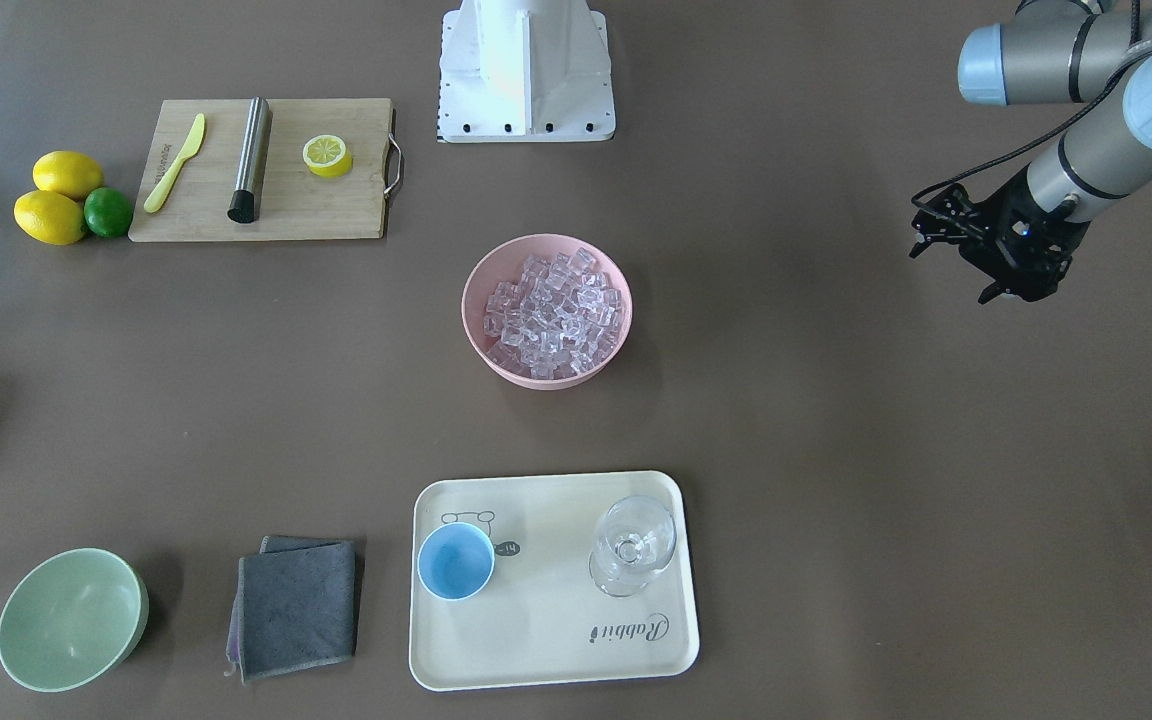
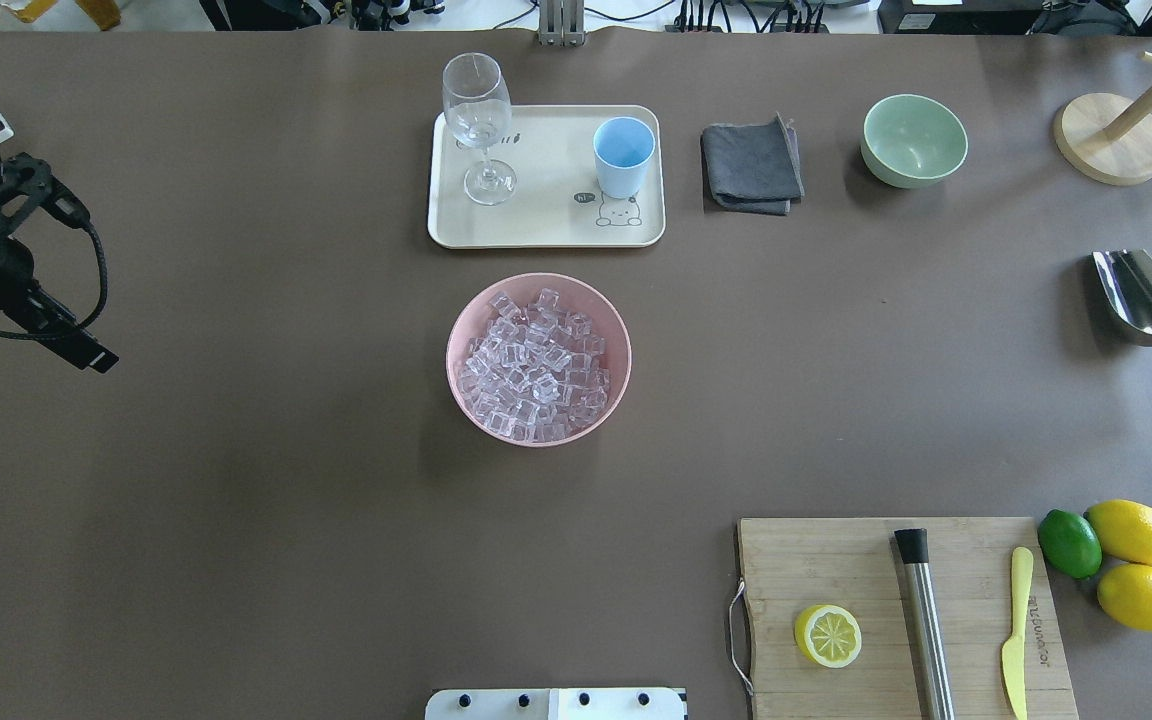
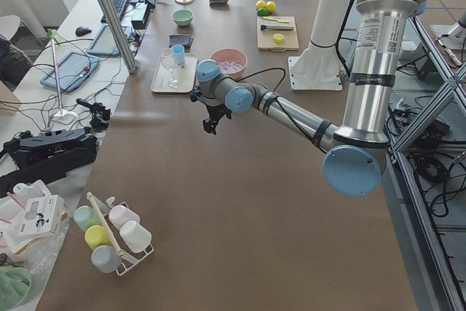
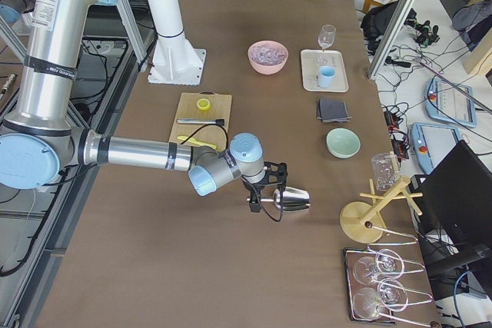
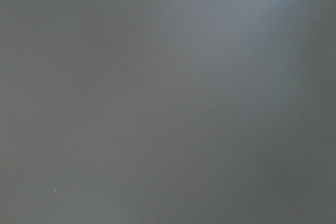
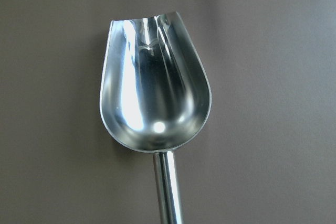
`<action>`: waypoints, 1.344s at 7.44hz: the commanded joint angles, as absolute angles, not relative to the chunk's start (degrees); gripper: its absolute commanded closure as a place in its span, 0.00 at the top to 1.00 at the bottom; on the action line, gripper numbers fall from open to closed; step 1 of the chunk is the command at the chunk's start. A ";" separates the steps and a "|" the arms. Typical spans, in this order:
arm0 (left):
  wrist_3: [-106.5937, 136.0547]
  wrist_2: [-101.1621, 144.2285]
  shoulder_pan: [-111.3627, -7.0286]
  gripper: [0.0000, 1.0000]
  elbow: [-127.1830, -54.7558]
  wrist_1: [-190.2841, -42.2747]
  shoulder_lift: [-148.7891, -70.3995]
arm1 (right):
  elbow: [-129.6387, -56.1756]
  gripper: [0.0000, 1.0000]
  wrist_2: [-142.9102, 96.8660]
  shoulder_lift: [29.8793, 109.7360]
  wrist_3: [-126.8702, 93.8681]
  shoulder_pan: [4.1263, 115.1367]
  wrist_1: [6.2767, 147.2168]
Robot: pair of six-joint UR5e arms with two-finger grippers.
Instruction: Put ice in cup with scoop
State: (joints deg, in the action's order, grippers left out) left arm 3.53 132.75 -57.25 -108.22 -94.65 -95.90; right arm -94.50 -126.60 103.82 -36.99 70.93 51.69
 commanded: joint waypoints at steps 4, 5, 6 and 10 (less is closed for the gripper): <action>-4.83 132.89 -50.80 0.98 -102.93 -99.40 -103.62 | -90.09 0.89 -124.72 102.66 -39.11 66.10 46.58; -6.75 132.98 -50.97 0.98 -102.83 -103.93 -103.27 | -90.09 0.83 -124.80 102.66 -39.20 65.66 46.58; -7.38 132.63 -49.93 0.98 -101.18 -108.67 -103.27 | -90.09 0.78 -124.98 102.74 -39.11 65.39 46.67; -14.81 132.45 -45.88 0.98 -97.31 -109.33 -108.01 | -90.00 0.57 -126.83 103.27 -38.41 65.13 47.02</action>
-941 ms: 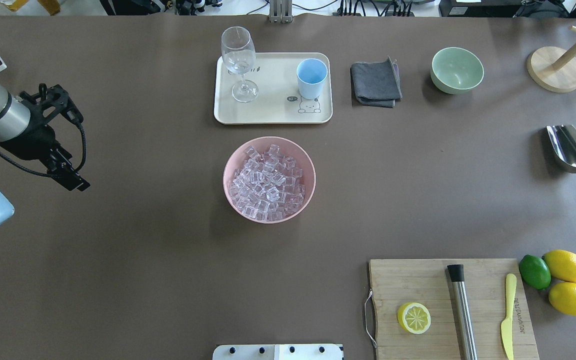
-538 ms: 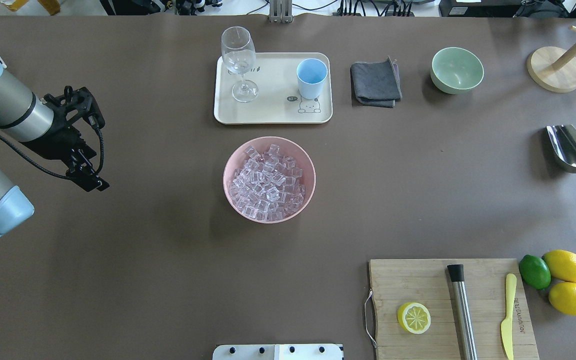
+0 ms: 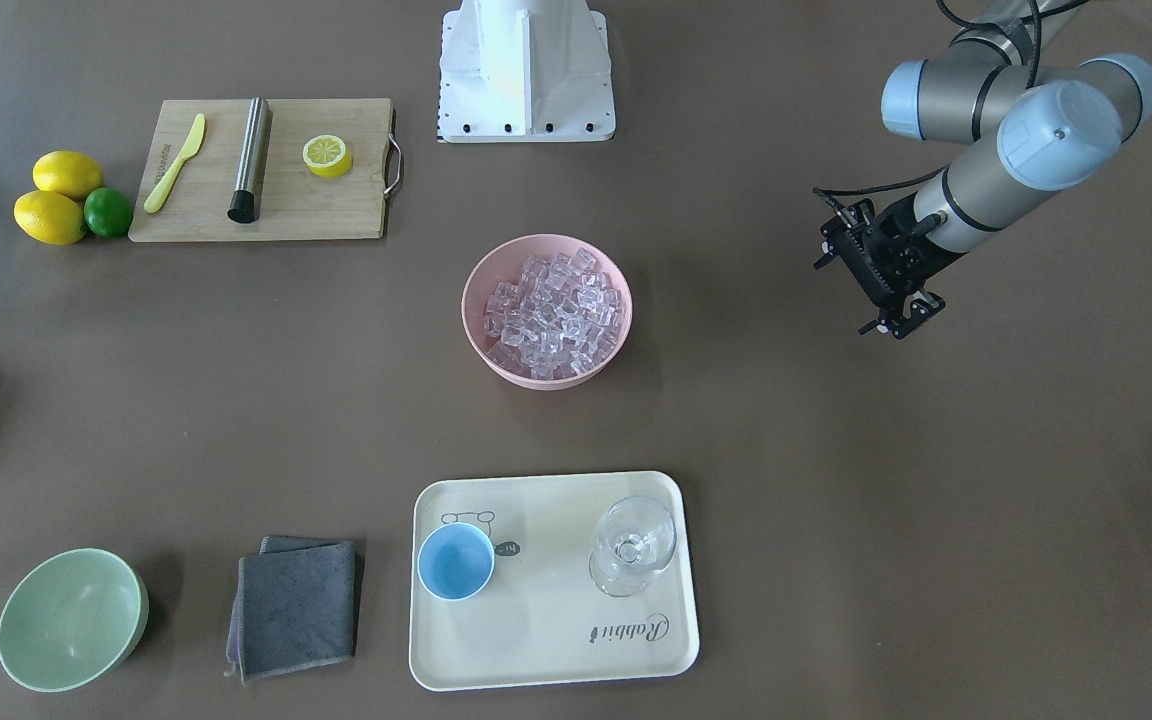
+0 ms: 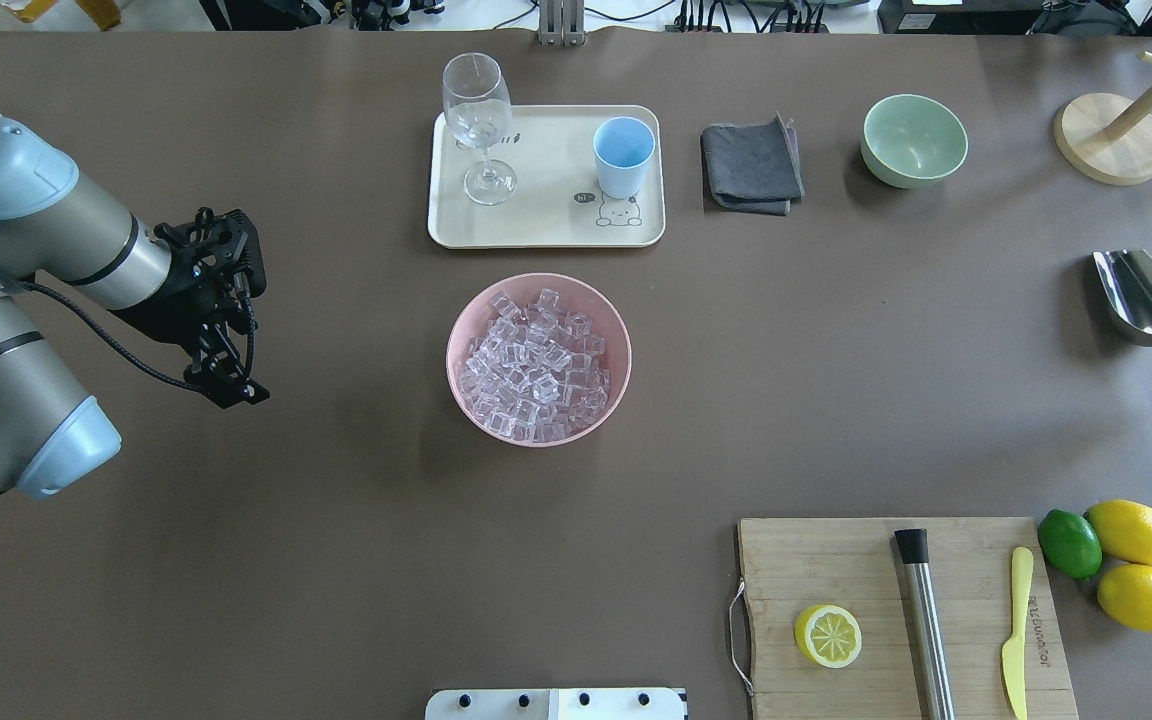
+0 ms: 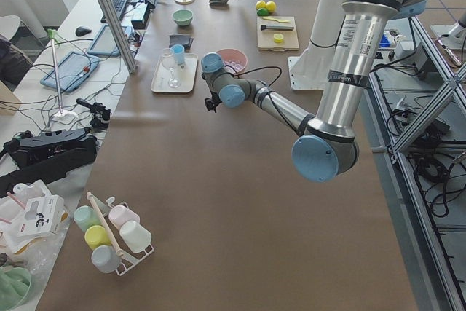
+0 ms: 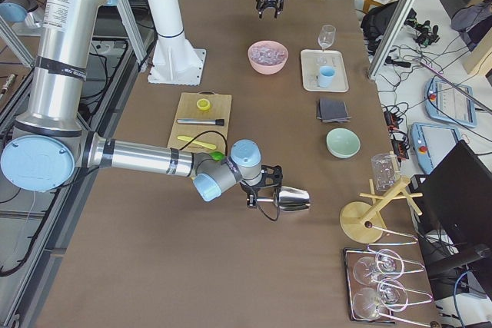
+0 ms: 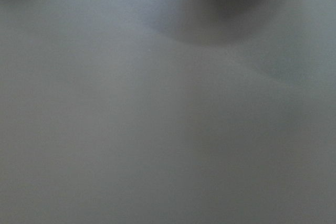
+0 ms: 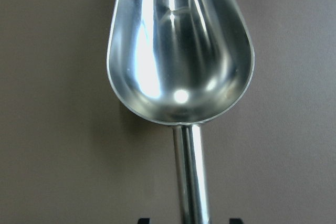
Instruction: Put ice in cup with scoop
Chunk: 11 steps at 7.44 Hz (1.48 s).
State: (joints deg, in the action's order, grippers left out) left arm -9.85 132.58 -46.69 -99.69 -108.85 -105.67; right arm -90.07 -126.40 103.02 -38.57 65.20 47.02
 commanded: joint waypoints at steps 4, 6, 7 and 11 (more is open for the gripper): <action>-17.25 132.45 -43.88 0.98 -93.43 -123.81 -109.77 | -89.65 0.51 -126.56 103.45 -38.41 64.69 47.11; -9.15 132.02 -40.71 0.98 -93.78 -126.37 -111.09 | -89.38 0.33 -126.21 103.27 -38.67 64.42 47.11; -9.05 130.01 -39.65 0.98 -93.69 -126.91 -111.79 | -89.38 0.18 -126.12 103.27 -38.85 64.25 47.11; -8.35 129.02 -39.72 0.98 -93.52 -129.54 -111.89 | -92.09 0.00 -127.78 103.27 -34.56 64.34 49.20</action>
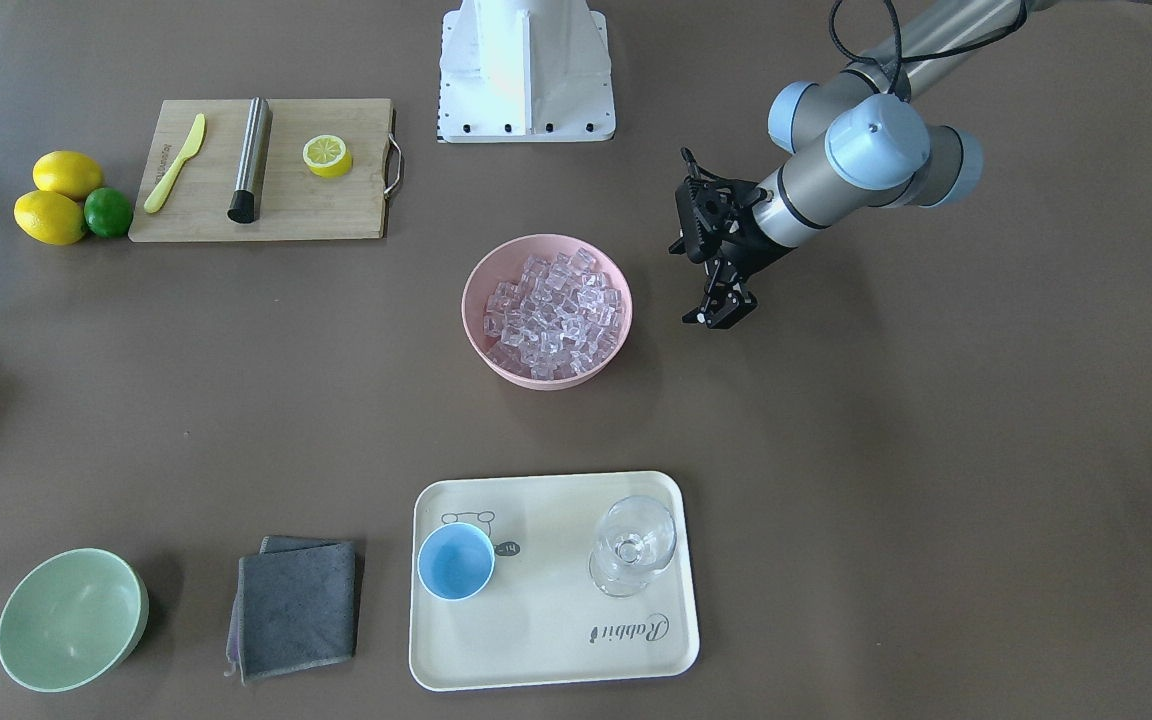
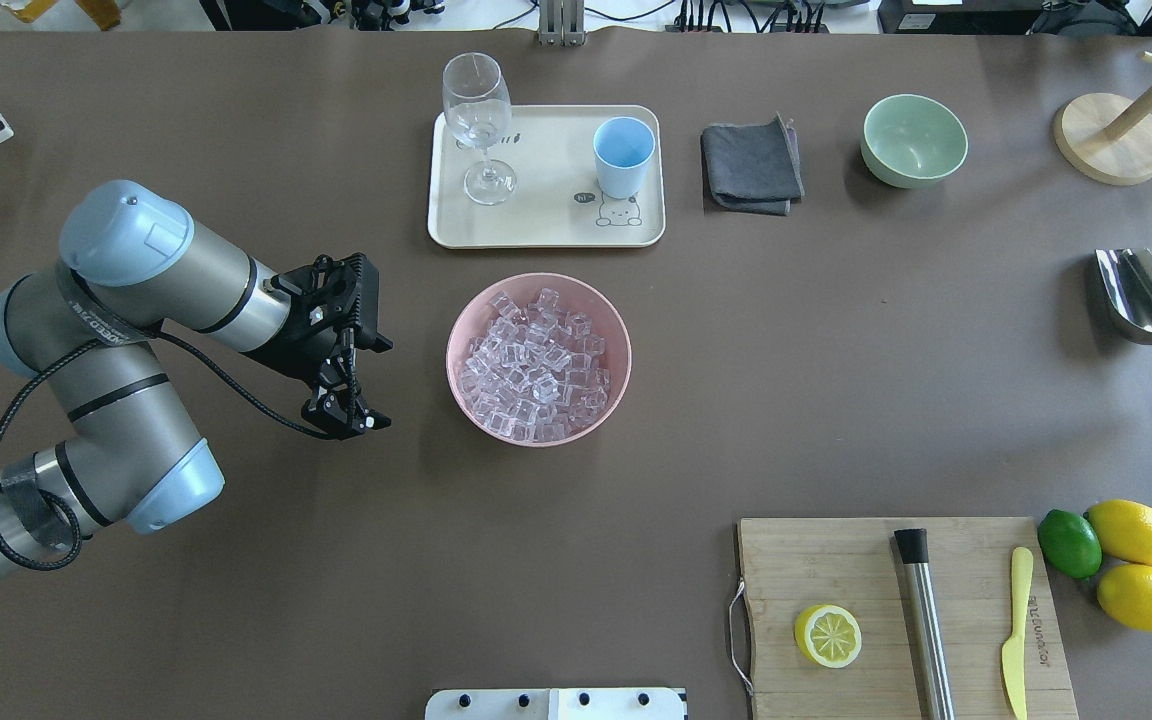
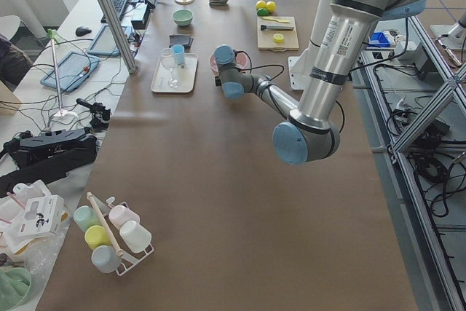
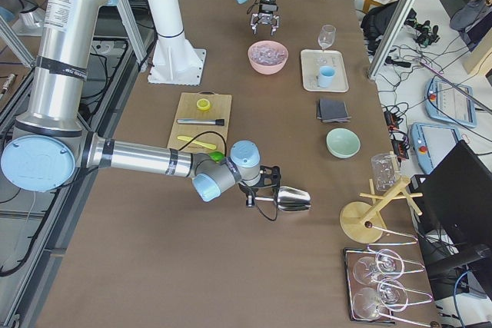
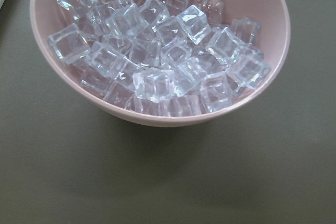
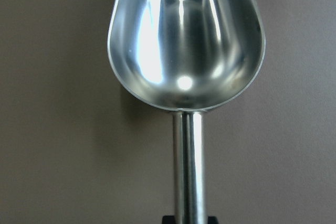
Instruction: Put ice in cup with scoop
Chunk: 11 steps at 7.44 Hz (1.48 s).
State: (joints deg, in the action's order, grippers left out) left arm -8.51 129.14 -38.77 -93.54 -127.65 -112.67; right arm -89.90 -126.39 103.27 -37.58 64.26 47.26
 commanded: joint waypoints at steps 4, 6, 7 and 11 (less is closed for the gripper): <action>-8.26 129.11 -39.55 0.98 -93.43 -129.99 -112.50 | -119.94 0.00 -129.37 105.65 -9.34 68.79 81.78; -7.13 127.37 -39.46 0.98 -92.64 -129.90 -113.72 | -120.49 0.00 -128.85 103.02 8.01 71.10 82.09; -3.81 127.44 -39.29 0.98 -91.16 -129.99 -114.34 | -120.50 0.00 -128.15 100.92 10.00 71.19 82.26; -2.38 124.13 -36.49 0.98 -88.60 -136.19 -115.05 | -123.92 0.00 -117.82 92.60 32.23 70.87 93.89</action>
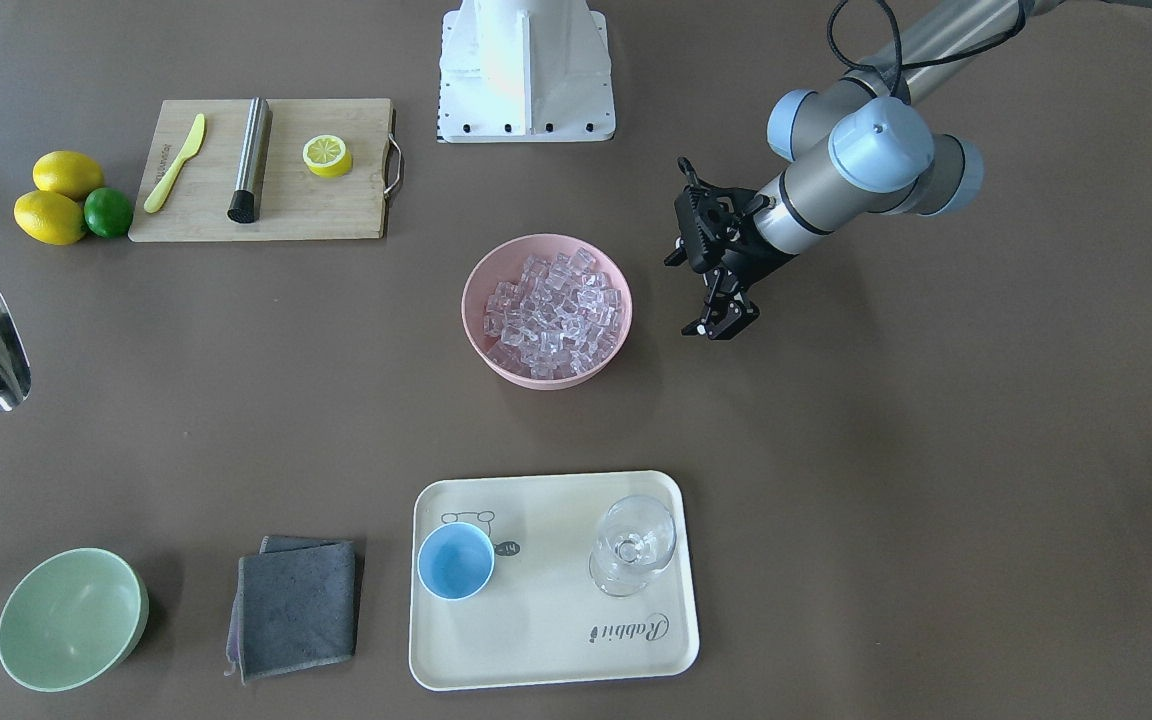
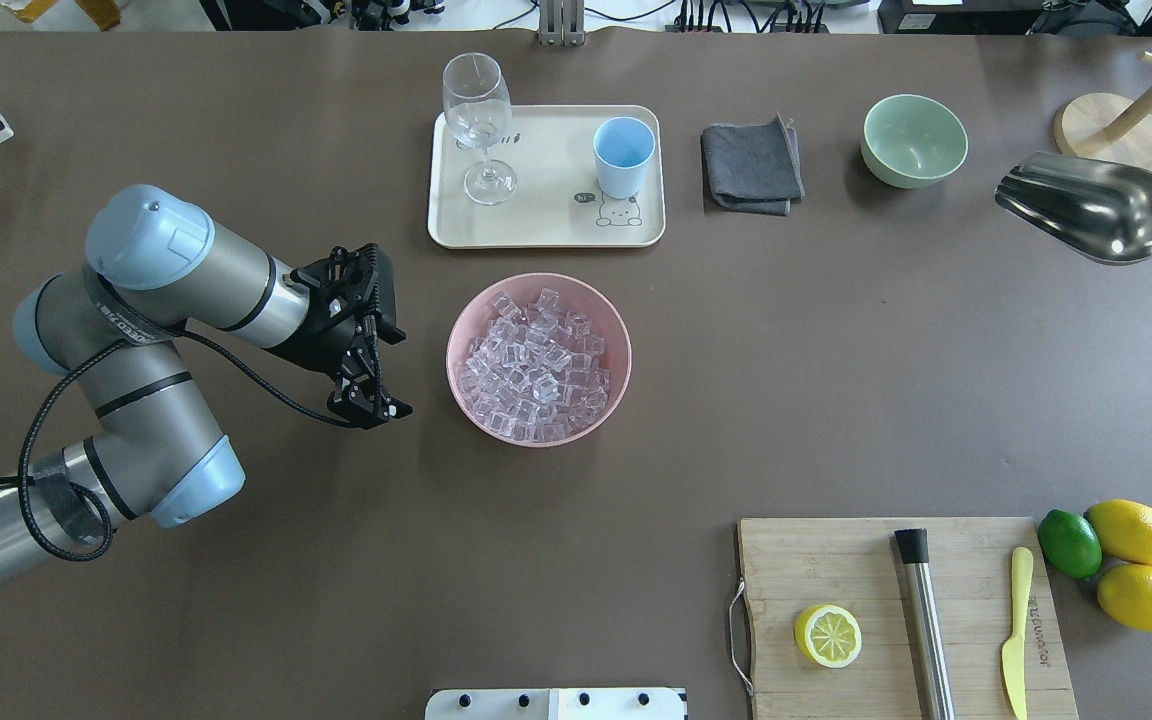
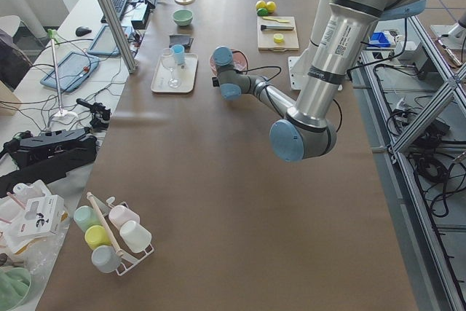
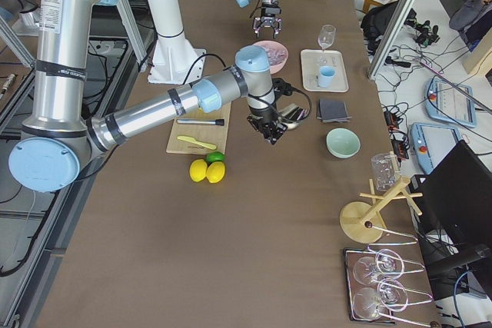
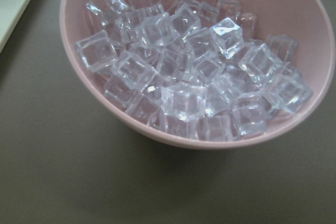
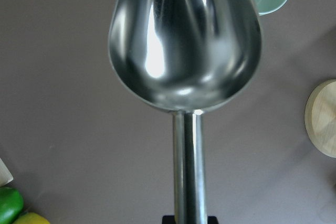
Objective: Put ice in cup with scoop
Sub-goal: 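Lift the metal scoop with the right gripper and carry it toward the bowl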
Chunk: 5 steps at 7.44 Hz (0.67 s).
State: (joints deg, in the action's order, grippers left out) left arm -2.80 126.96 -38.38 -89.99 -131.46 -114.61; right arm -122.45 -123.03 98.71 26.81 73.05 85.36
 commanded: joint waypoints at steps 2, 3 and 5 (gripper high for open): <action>-2.37 120.94 -34.45 0.98 -86.58 -137.90 -115.92 | -124.01 0.00 -107.18 77.39 34.01 60.70 110.18; -2.46 120.94 -34.45 0.98 -86.49 -138.07 -115.93 | -123.32 0.00 -104.18 75.26 33.93 55.51 110.82; -2.37 119.54 -34.37 0.98 -86.31 -138.16 -116.10 | -126.45 0.00 -103.00 66.49 33.93 50.82 125.07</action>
